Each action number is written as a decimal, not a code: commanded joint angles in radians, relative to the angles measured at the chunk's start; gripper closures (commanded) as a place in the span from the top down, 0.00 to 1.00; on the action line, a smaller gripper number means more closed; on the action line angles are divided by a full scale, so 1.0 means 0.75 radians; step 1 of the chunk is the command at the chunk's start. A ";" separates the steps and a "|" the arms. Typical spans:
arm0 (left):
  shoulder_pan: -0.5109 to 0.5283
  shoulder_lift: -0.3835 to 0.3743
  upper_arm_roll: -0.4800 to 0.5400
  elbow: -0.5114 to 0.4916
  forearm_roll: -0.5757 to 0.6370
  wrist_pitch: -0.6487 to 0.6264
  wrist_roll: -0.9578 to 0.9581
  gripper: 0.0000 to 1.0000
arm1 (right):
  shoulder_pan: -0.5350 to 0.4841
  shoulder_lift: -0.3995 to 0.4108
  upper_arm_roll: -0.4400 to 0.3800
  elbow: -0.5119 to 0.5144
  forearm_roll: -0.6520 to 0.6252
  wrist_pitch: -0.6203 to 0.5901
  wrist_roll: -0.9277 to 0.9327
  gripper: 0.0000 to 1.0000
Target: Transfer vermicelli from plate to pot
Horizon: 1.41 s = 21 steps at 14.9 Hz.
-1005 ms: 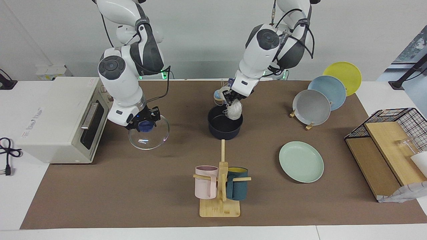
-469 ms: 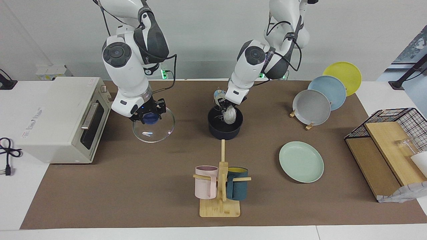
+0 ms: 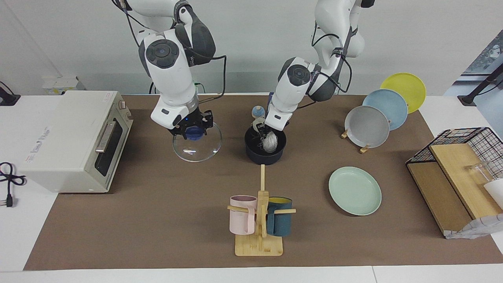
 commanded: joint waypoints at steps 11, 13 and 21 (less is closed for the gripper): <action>0.406 -0.287 0.036 0.314 -0.017 -0.685 0.436 1.00 | -0.020 0.005 0.232 -0.049 -0.042 0.116 0.418 0.00; 0.513 -0.352 0.038 0.314 0.048 -0.739 0.595 1.00 | -0.014 0.019 0.269 -0.055 -0.042 0.167 0.496 0.00; 0.669 -0.408 0.036 0.263 0.251 -0.706 0.862 1.00 | 0.042 0.168 0.447 -0.074 -0.271 0.314 0.821 0.00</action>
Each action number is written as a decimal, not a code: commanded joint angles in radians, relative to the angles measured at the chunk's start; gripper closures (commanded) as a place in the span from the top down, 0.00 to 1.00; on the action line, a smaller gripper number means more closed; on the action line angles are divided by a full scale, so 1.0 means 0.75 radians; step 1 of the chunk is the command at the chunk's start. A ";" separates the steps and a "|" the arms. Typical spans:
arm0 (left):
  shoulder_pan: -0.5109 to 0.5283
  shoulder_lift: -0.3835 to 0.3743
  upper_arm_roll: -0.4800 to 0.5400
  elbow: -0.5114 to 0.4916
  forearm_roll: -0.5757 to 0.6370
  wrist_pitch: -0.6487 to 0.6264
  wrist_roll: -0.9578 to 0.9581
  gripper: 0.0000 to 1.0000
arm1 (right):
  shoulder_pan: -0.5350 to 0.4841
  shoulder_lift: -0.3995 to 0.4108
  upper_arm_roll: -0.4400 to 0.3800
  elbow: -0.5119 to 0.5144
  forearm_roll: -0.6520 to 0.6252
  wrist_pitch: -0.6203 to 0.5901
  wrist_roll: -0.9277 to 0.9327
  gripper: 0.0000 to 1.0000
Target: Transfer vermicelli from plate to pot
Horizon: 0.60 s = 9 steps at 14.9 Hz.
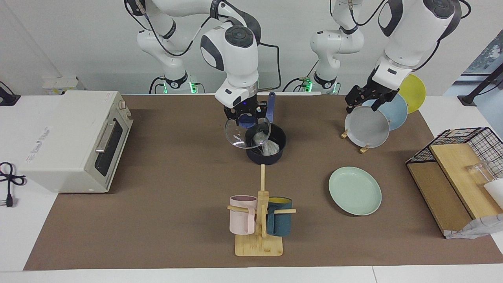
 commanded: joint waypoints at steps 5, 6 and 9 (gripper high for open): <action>0.041 -0.012 -0.015 0.005 0.034 0.022 0.041 1.00 | 0.054 0.203 0.102 0.023 -0.304 0.053 0.242 0.00; 0.035 0.000 -0.015 0.048 0.034 0.006 0.041 1.00 | 0.056 0.225 0.112 0.025 -0.325 0.055 0.257 0.00; -0.013 0.088 0.034 0.191 0.048 -0.094 0.041 1.00 | 0.097 0.264 0.114 0.037 -0.370 0.049 0.334 0.00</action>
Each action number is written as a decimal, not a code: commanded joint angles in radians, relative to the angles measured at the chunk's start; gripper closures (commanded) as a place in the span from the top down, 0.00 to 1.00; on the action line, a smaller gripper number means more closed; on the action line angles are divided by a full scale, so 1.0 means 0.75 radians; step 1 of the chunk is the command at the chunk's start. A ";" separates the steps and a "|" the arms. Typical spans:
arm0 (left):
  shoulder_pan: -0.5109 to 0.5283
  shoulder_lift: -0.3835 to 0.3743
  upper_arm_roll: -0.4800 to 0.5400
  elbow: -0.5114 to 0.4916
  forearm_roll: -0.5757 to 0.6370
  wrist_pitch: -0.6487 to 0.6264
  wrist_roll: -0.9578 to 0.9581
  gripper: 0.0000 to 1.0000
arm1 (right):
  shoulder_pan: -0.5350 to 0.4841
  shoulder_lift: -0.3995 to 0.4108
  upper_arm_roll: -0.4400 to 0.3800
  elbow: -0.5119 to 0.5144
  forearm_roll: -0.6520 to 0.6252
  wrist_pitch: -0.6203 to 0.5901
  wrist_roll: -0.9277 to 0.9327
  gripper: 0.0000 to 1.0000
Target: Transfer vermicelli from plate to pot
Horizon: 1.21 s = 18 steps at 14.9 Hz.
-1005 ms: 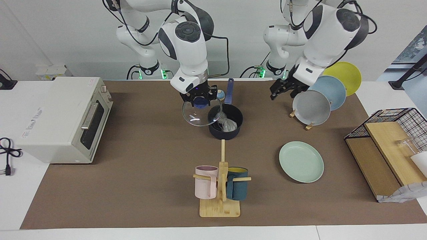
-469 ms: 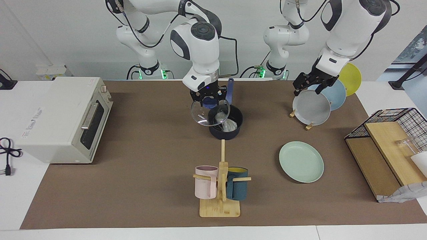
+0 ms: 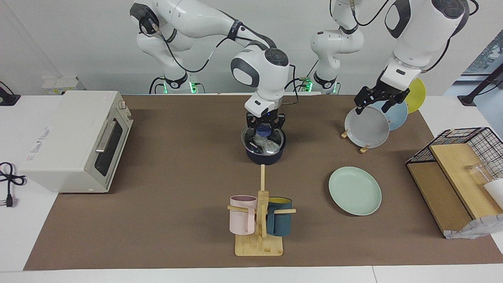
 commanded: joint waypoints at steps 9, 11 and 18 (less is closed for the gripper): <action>-0.035 0.100 0.048 0.100 0.083 -0.057 0.030 1.00 | -0.001 0.067 0.040 0.077 -0.008 0.005 0.114 0.00; -0.020 0.102 0.023 0.104 0.083 -0.067 0.036 1.00 | -0.001 0.067 0.040 0.075 -0.008 0.009 0.114 0.00; -0.004 0.094 0.017 0.086 0.083 -0.085 0.036 1.00 | -0.011 0.063 0.040 0.058 -0.006 0.036 0.112 0.00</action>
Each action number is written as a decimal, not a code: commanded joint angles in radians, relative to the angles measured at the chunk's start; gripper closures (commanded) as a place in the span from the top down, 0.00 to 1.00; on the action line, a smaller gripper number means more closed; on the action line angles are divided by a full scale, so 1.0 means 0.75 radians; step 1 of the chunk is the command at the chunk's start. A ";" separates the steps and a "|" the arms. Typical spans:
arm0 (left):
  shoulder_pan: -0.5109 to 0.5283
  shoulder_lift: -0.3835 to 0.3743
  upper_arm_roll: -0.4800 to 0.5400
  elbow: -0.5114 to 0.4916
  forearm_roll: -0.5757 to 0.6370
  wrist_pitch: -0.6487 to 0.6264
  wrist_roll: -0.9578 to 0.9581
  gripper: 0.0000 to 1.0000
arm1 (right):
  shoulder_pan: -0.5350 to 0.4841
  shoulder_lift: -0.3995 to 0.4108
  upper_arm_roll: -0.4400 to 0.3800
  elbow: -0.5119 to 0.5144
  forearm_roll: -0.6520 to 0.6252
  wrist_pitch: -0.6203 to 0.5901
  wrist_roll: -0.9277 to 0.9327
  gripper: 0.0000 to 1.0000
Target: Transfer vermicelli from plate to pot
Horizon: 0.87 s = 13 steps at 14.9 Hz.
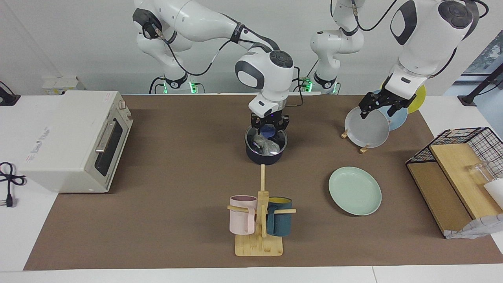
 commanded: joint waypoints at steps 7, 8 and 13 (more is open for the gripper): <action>0.011 -0.018 -0.015 -0.016 0.030 -0.007 0.017 1.00 | -0.031 0.030 0.031 0.018 0.002 0.040 0.009 0.81; 0.011 -0.018 -0.015 -0.016 0.030 -0.007 0.015 1.00 | -0.031 0.028 0.031 0.018 0.002 0.040 0.007 1.00; 0.015 -0.030 -0.015 -0.014 0.030 -0.011 0.011 1.00 | -0.059 -0.031 0.025 0.029 0.004 0.015 -0.032 1.00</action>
